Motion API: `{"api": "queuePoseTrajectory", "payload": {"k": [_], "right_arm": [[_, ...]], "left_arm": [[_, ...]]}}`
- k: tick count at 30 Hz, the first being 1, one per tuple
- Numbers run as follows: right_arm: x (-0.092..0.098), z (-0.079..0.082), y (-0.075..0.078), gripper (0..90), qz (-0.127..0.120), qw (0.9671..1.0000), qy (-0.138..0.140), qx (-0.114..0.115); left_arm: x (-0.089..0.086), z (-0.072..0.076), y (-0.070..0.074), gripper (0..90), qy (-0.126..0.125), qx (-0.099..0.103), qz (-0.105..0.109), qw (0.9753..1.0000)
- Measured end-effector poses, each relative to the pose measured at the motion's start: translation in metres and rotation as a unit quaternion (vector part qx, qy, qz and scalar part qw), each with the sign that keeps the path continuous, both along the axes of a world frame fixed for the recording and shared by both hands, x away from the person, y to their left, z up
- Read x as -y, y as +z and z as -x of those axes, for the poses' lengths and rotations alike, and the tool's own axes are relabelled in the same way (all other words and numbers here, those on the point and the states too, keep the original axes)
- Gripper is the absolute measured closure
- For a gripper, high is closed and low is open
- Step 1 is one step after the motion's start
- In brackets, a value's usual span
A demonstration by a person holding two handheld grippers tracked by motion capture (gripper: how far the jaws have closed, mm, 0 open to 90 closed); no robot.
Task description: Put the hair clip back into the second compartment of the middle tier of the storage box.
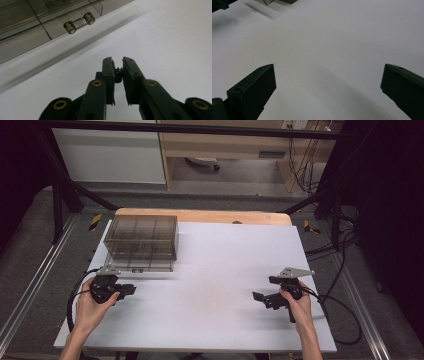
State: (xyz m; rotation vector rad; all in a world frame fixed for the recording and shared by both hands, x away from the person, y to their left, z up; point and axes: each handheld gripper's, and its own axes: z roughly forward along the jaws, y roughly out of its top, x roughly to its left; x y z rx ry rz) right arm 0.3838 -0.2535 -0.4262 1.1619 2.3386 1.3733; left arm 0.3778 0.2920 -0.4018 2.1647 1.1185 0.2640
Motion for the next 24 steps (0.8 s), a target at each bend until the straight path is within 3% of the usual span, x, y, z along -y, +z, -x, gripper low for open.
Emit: {"api": "queuePoseTrajectory", "payload": {"k": [24], "right_arm": [[0.0, 0.0, 0.0, 0.5, 0.001, 1.0, 0.0, 0.0]], "left_arm": [[-0.001, -0.002, 0.012, 79.4, 0.0, 0.01, 0.007, 0.9999]]}}
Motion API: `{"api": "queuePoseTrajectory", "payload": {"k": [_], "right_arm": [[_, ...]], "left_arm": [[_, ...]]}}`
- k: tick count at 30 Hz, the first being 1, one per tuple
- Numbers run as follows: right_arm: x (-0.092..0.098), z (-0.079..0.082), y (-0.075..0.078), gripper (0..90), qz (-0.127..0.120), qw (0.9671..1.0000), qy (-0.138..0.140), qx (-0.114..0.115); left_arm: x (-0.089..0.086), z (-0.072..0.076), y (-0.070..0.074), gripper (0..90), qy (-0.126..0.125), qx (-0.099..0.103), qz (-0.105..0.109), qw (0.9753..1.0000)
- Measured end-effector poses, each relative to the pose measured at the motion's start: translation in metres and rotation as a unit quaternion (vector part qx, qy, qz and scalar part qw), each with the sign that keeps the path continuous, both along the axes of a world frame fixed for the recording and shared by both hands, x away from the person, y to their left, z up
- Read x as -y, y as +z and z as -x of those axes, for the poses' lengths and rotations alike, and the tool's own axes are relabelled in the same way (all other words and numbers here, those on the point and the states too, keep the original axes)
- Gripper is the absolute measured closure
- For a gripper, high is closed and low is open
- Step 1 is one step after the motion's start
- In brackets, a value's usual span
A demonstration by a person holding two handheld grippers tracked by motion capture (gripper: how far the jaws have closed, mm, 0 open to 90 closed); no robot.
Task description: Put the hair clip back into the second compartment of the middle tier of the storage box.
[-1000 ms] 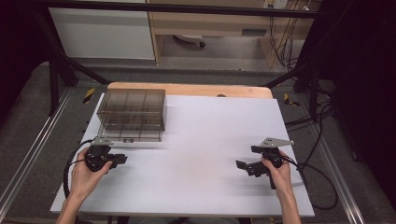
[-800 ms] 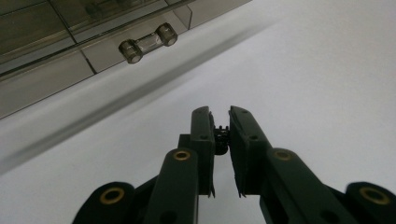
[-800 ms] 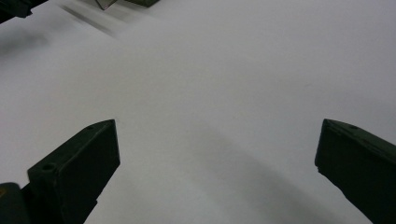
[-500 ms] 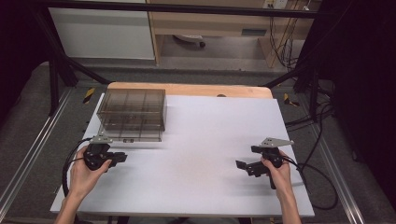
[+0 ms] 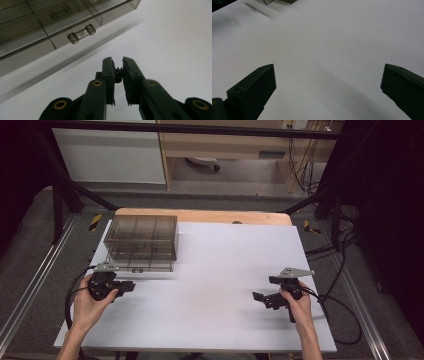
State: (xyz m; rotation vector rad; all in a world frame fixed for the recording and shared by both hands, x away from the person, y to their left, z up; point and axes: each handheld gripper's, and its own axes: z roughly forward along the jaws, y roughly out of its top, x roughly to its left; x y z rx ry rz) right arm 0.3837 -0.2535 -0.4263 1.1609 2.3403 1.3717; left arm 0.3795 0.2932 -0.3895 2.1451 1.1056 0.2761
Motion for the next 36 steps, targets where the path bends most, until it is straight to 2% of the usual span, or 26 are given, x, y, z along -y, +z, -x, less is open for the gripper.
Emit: {"api": "queuePoseTrajectory", "payload": {"k": [22, 36], "right_arm": [[0.0, 0.0, 0.0, 0.5, -0.002, 1.0, -0.001, 0.0], [0.0, 0.001, 0.0, 0.5, -0.001, 1.0, -0.002, -0.001]], "left_arm": [[0.001, -0.001, 0.011, 79.4, 0.0, 0.011, 0.003, 0.9999], [0.008, -0.006, 0.017, 79.4, -0.006, 0.015, 0.0, 0.9999]]}}
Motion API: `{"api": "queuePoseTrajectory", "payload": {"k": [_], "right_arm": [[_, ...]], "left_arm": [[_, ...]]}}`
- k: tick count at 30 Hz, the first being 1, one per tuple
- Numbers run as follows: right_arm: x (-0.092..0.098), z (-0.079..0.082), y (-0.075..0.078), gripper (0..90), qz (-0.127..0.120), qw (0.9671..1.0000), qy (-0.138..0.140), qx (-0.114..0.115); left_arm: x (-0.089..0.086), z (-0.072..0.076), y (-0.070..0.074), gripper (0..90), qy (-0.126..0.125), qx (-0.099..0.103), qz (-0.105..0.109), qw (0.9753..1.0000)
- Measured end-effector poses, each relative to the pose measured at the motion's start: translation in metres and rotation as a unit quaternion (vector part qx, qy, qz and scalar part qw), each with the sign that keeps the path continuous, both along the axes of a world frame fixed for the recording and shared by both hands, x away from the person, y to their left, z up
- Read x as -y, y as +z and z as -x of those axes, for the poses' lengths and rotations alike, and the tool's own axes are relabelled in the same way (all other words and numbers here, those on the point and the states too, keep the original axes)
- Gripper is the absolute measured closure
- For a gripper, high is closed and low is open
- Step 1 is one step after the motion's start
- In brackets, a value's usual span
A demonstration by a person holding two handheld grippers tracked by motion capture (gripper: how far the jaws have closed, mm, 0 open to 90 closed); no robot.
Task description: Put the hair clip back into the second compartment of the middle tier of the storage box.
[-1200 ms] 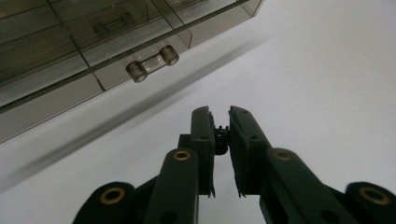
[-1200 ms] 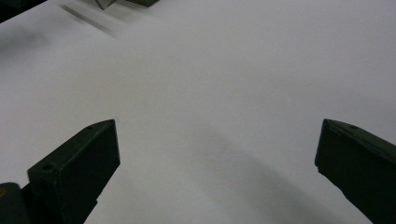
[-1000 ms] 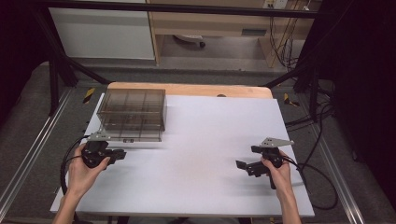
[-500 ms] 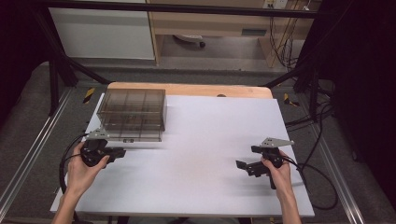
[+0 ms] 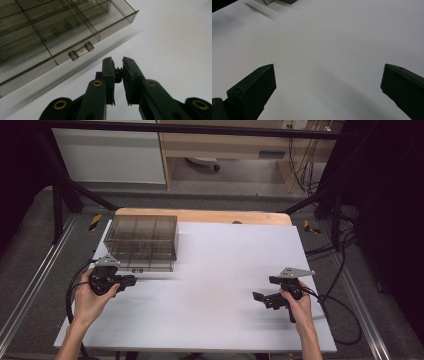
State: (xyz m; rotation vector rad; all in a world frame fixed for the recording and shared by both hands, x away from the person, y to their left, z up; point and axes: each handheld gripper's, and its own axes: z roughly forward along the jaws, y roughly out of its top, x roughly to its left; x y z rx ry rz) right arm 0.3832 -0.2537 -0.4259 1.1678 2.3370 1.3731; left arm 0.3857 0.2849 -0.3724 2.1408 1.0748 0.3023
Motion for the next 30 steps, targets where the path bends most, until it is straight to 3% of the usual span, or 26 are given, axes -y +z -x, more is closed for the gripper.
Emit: {"api": "queuePoseTrajectory", "payload": {"k": [30], "right_arm": [[0.0, 0.0, 0.0, 0.5, 0.0, 1.0, 0.0, 0.002]], "left_arm": [[0.001, -0.012, 0.01, 79.4, 0.004, 0.009, 0.003, 0.9999]]}}
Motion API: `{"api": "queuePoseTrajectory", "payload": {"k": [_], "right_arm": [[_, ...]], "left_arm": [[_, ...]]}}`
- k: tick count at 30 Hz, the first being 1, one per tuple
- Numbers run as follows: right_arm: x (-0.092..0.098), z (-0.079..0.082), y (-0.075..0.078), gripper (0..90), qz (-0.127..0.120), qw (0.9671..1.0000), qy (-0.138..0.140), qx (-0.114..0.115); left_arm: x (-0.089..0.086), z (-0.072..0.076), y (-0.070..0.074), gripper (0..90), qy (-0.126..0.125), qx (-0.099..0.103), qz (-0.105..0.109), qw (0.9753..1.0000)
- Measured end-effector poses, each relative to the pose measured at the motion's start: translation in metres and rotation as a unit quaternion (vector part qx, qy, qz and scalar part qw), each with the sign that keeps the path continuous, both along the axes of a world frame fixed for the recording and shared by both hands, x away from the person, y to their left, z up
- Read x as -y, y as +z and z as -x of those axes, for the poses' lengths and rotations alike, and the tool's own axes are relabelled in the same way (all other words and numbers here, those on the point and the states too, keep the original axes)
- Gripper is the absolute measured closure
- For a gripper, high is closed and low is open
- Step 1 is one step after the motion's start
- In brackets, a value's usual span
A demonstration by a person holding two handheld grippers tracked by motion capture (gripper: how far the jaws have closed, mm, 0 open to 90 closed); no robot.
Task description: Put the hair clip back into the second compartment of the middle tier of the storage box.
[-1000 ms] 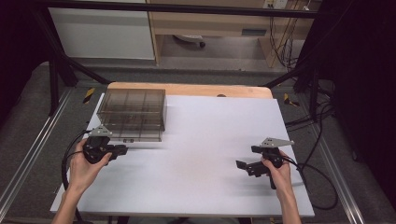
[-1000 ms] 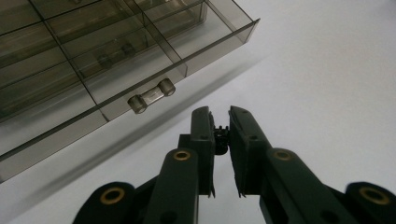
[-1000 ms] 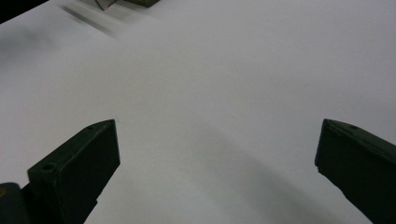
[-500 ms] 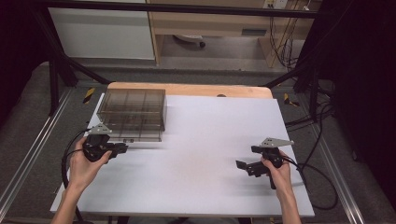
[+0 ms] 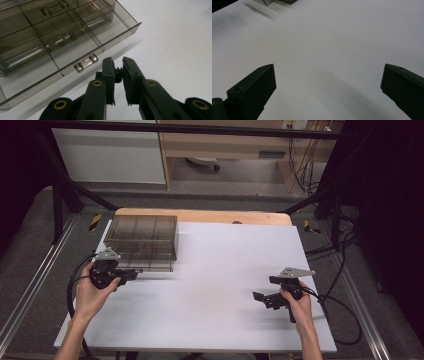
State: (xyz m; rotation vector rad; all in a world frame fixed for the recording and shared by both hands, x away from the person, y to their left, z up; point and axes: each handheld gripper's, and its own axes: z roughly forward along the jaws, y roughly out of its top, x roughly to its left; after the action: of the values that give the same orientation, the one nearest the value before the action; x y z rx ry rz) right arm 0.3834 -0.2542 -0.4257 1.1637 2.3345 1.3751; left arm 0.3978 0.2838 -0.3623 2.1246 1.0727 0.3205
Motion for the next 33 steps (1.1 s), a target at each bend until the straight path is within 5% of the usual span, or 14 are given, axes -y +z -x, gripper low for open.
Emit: {"api": "queuePoseTrajectory", "payload": {"k": [33], "right_arm": [[0.0, 0.0, 0.0, 0.5, 0.001, 1.0, 0.0, -0.001]], "left_arm": [[0.005, -0.023, 0.008, 79.4, 0.011, 0.002, -0.002, 0.9999]]}}
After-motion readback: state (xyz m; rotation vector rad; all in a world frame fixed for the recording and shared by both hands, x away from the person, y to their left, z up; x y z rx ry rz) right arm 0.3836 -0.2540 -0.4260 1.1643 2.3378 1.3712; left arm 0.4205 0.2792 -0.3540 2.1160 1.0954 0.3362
